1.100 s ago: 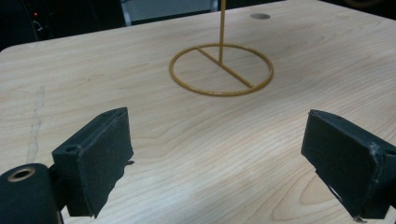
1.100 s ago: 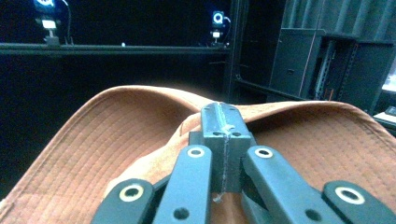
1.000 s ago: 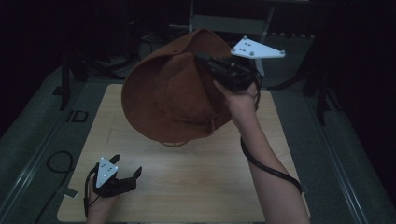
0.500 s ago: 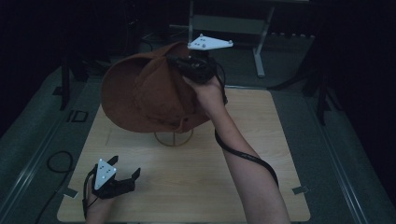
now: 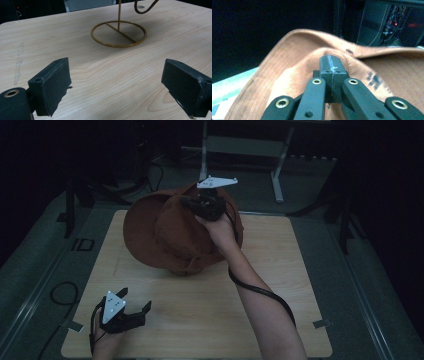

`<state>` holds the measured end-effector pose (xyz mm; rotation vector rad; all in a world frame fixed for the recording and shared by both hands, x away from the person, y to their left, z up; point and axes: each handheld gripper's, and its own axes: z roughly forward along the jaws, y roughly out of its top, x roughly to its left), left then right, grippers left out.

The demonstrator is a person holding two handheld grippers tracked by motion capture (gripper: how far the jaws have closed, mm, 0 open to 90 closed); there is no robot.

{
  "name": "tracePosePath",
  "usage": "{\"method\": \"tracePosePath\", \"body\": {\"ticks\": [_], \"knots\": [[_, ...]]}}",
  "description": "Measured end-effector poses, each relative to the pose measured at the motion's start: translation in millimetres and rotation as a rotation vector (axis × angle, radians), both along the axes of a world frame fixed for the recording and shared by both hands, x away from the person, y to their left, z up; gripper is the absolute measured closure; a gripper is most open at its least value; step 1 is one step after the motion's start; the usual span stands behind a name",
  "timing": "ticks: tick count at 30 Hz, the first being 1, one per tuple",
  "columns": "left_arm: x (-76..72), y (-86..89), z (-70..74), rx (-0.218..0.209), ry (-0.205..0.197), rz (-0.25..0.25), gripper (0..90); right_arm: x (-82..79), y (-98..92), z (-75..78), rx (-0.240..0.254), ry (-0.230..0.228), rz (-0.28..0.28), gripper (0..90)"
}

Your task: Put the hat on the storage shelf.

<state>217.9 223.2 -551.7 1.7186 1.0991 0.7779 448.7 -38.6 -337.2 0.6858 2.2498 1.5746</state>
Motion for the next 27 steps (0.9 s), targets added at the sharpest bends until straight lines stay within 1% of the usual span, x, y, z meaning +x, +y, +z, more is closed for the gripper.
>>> {"method": "tracePosePath", "body": {"ticks": [2,3,4,5,9,10,11,12,14,16,17,18,20,24,25,26,27], "knots": [[0.2,-0.2,-0.4,0.001,0.003,0.000,9.2,1.0,-0.4,-7.4,-0.014,0.022,0.004,90.0],[0.3,-0.2,-0.5,0.000,0.003,-0.001,9.2,2.1,-0.5,-15.7,-0.028,0.030,0.004,90.0],[0.3,-0.2,-0.5,-0.001,0.004,0.000,9.2,2.1,-0.5,-15.7,-0.028,0.030,0.004,90.0],[0.4,-0.2,-0.5,-0.001,0.003,0.001,9.2,2.2,-2.6,-18.8,-0.008,0.041,0.009,90.0],[0.4,0.2,-0.8,-0.003,0.003,0.002,9.2,0.9,-4.4,-17.6,-0.003,0.038,0.011,87.8],[0.5,0.2,-0.8,-0.003,0.003,0.002,9.2,0.5,-5.1,-16.8,-0.003,0.037,0.013,86.5],[0.6,0.2,-0.8,-0.002,0.003,0.002,9.2,-0.8,-8.1,-15.0,0.001,0.032,0.014,83.3],[0.6,0.3,-0.8,-0.004,0.003,0.002,9.2,-0.8,-8.1,-15.0,0.001,0.032,0.014,83.3],[0.7,0.3,-0.9,-0.003,0.004,0.004,9.2,-2.6,-14.0,-13.2,0.015,0.033,0.018,82.0],[0.7,0.2,-1.0,-0.008,0.004,0.003,9.2,-3.1,-15.9,-12.9,0.013,0.029,0.016,80.7],[0.5,0.2,-0.8,-0.004,0.004,0.003,9.2,-4.8,-18.7,-13.0,0.012,0.029,0.014,76.9],[0.4,0.1,-0.7,-0.005,0.002,0.003,9.2,-4.8,-18.7,-13.0,0.012,0.029,0.014,76.9],[0.3,0.0,-0.5,-0.010,0.001,0.004,9.2,-7.0,-22.0,-13.3,0.014,0.031,0.014,72.7],[0.7,-0.1,-0.4,-0.014,0.001,0.008,9.2,-10.4,-27.9,-14.0,0.012,0.024,0.016,68.9],[0.8,-0.2,-0.4,-0.013,0.002,0.008,9.2,-11.2,-29.9,-14.0,0.009,0.026,0.018,66.7],[0.9,-0.3,-0.5,-0.012,0.003,0.008,9.2,-12.8,-33.4,-13.9,0.018,0.032,0.024,61.9],[0.9,-0.5,-0.6,-0.013,0.002,0.008,9.2,-12.8,-33.4,-13.9,0.018,0.032,0.024,61.9]]}}
